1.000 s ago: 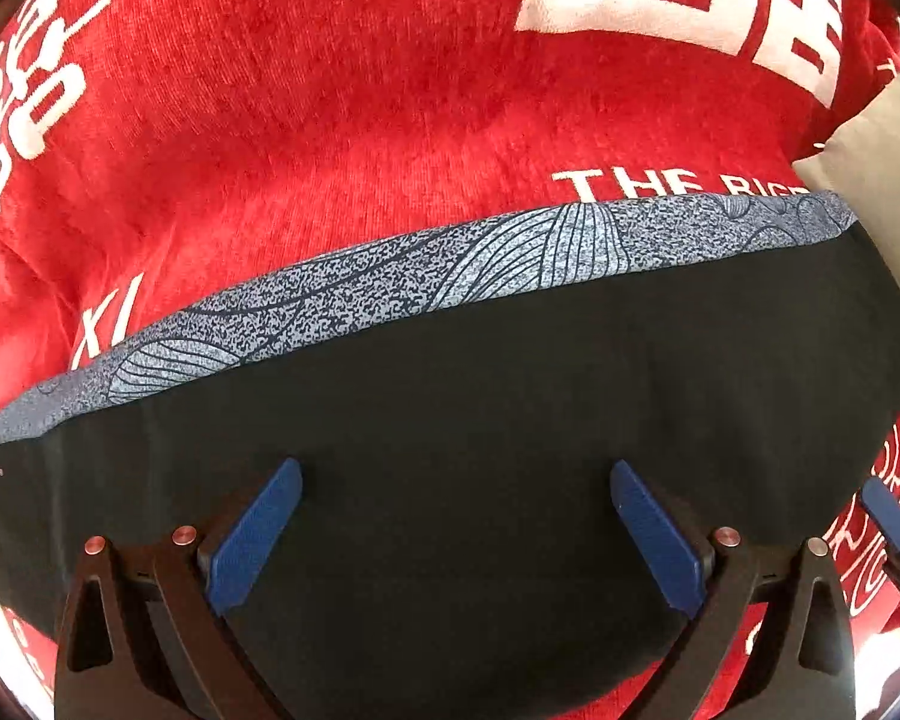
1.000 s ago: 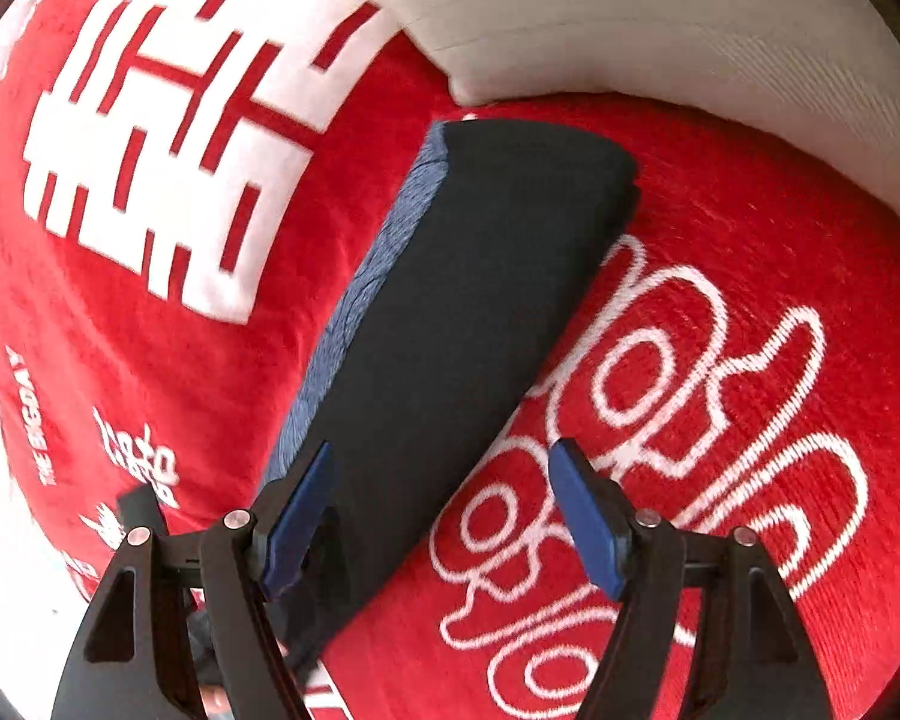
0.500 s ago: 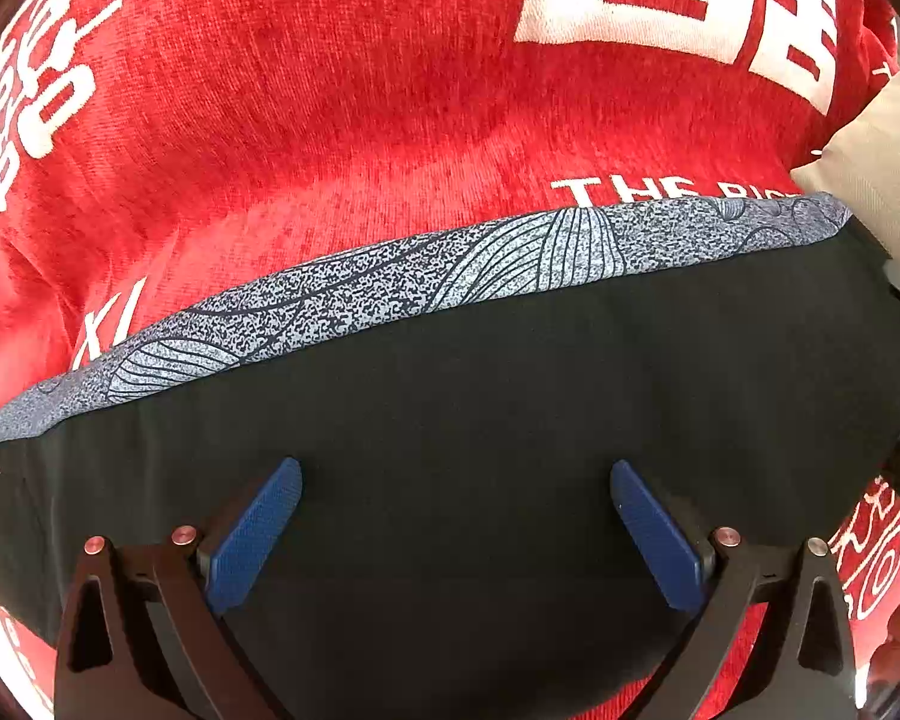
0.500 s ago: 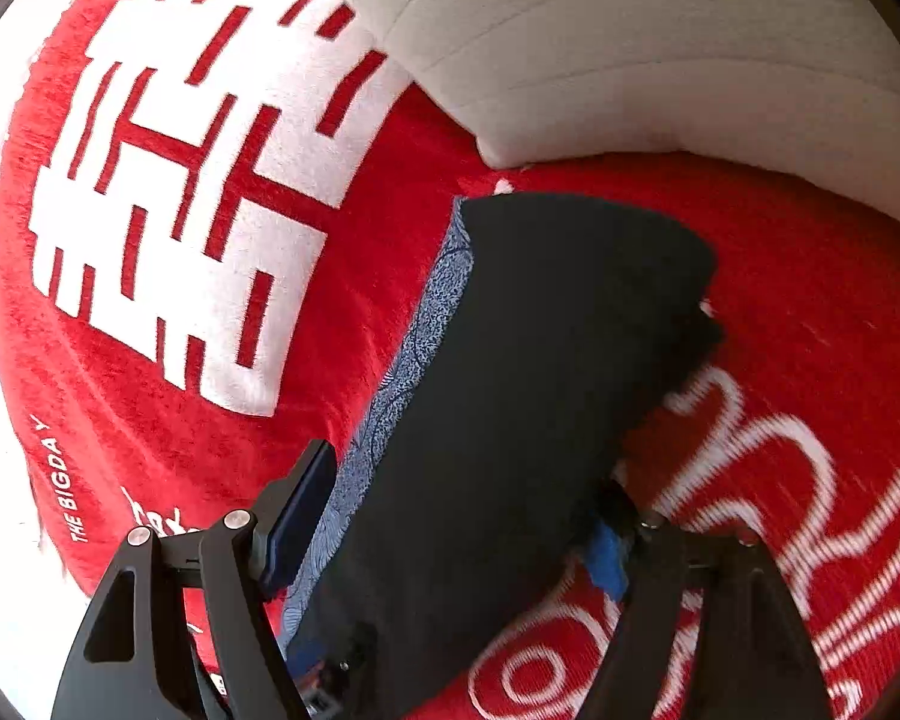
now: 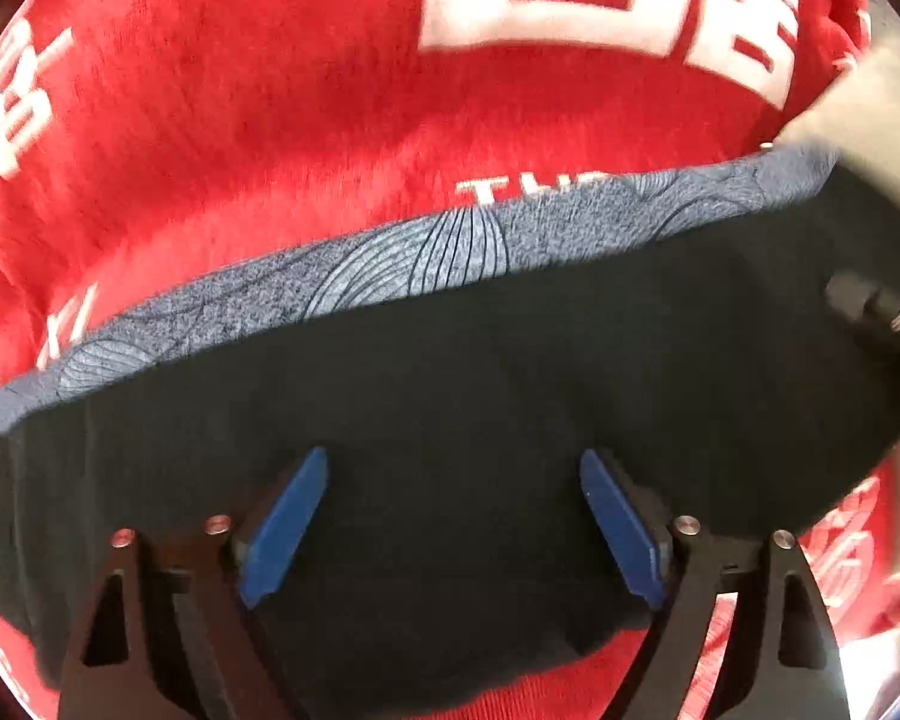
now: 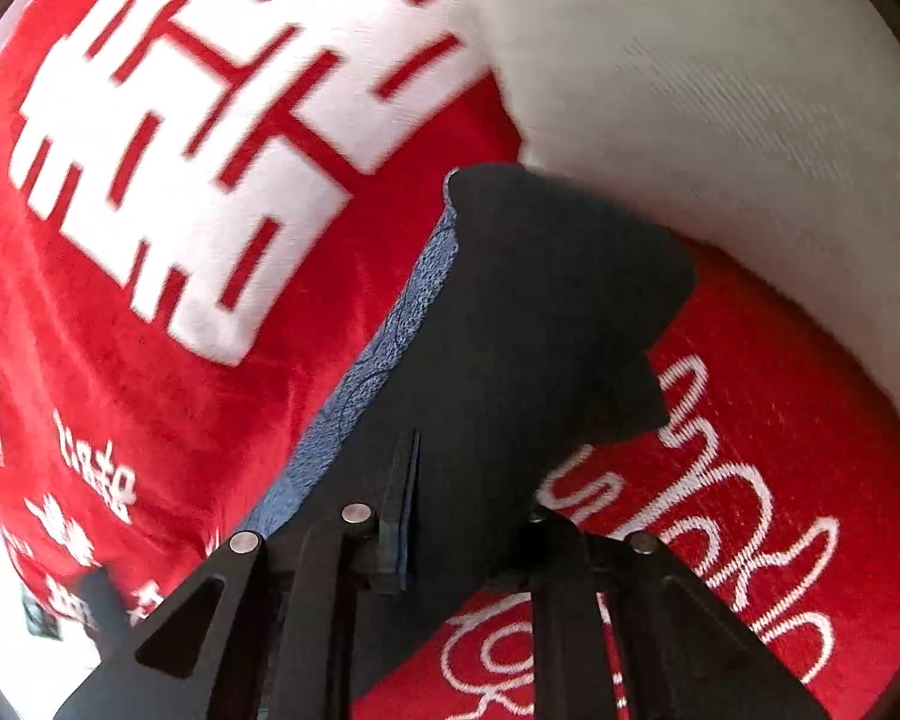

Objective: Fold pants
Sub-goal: 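Lift the trouser end with the right tool toward the left tool while the left tool presses the trousers down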

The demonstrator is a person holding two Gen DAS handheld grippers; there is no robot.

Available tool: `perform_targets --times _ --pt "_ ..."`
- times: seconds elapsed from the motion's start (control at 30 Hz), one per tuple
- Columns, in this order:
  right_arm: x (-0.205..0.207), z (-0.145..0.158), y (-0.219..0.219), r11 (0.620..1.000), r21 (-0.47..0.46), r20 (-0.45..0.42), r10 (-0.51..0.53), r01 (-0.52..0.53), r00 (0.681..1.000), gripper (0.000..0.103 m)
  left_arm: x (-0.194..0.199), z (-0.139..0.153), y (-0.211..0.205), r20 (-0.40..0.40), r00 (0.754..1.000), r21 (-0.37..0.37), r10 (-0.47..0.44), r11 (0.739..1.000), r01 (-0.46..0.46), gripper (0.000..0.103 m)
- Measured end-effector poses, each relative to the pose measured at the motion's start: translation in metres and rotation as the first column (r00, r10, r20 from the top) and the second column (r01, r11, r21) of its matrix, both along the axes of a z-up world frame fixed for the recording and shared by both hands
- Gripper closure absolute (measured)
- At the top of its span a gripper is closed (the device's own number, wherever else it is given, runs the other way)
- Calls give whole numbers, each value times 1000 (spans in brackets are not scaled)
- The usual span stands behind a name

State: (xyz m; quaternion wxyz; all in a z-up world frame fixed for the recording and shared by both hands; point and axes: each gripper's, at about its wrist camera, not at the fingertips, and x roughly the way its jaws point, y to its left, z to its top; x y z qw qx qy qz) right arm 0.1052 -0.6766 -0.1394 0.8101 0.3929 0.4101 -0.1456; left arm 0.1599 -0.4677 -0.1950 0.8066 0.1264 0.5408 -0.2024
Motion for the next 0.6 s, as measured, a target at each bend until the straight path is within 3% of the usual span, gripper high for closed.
perform_targets --times 0.07,0.17,0.27,0.4,0.47,0.6 --pt "7 14 13 995 -75 -2 63 -63 998 87 -6 0 1 27 1000 -2 0 1000 0 14" --pt "20 35 39 969 -186 -10 165 -164 986 88 -2 1 6 -5 1000 -29 10 1000 -10 15" --pt "32 51 70 916 -297 -45 269 -270 962 88 -4 1 10 12 1000 -42 -16 999 17 15" --pt "39 65 102 850 -391 -84 348 -352 934 88 6 10 30 -79 996 -100 -33 995 25 15" --pt "41 73 119 814 -431 -106 382 -389 918 88 16 22 50 -106 994 -125 -11 992 -2 15" --pt "49 79 164 727 -511 -167 438 -458 883 88 36 47 111 -72 996 -123 52 991 -60 15"
